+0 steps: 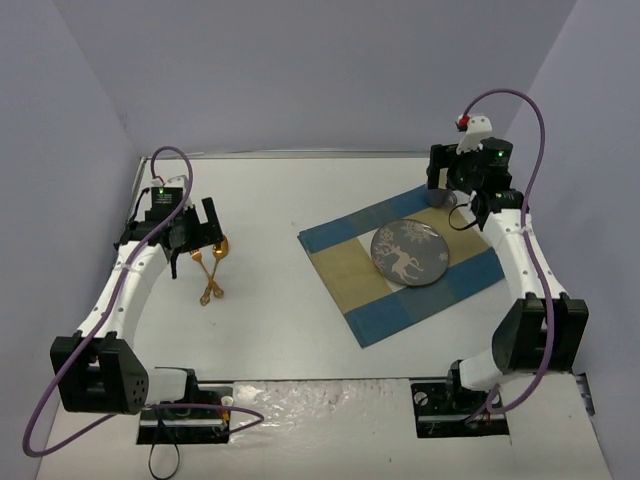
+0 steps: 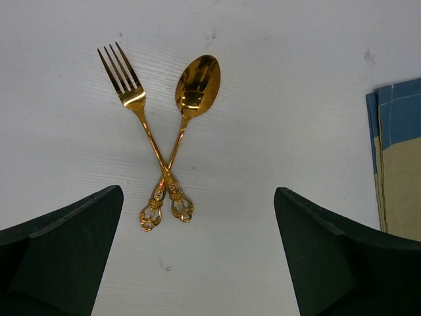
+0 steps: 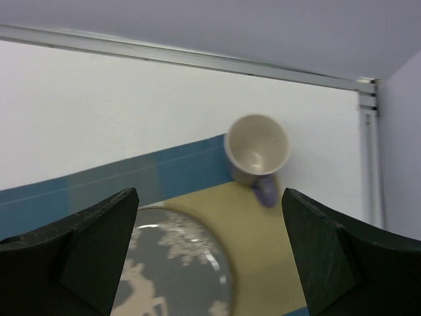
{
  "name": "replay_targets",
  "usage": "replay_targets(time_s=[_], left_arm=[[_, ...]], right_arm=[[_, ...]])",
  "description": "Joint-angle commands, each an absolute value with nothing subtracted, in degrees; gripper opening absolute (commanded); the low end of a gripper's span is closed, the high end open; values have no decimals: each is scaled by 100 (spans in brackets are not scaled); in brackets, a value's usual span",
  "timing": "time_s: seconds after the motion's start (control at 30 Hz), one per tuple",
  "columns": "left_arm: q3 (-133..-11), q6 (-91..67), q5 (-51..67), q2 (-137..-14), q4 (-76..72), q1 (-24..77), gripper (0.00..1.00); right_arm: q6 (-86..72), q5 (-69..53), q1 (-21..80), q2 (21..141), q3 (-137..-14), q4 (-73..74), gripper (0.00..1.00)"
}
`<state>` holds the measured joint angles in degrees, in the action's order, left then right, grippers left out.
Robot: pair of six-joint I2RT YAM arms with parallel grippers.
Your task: Set the dinner table for one person
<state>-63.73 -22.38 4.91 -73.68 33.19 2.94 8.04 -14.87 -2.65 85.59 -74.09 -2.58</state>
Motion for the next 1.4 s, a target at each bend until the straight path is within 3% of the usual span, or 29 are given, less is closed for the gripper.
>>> replay_targets(time_s=[0.0,0.23,0.57,1.37], left_arm=[[-6294,-2502,240,-7468,3303,308,97],[-6281,-2642,-73,-7900,3320,284,97],[-6555,-2849,-229,-8851,3376,182,88],[-6279,-3440,-223,-9579,2621,-208,47]], right_arm=[[-534,-1001,353,7477,-6667,-751,89],[-1774,-1780,788,6027,-5294,-1482,96],[-2009,-2202,861,4416,-4006,-1390,97],[-1912,-2484,967,3503,-3811,-808,100]])
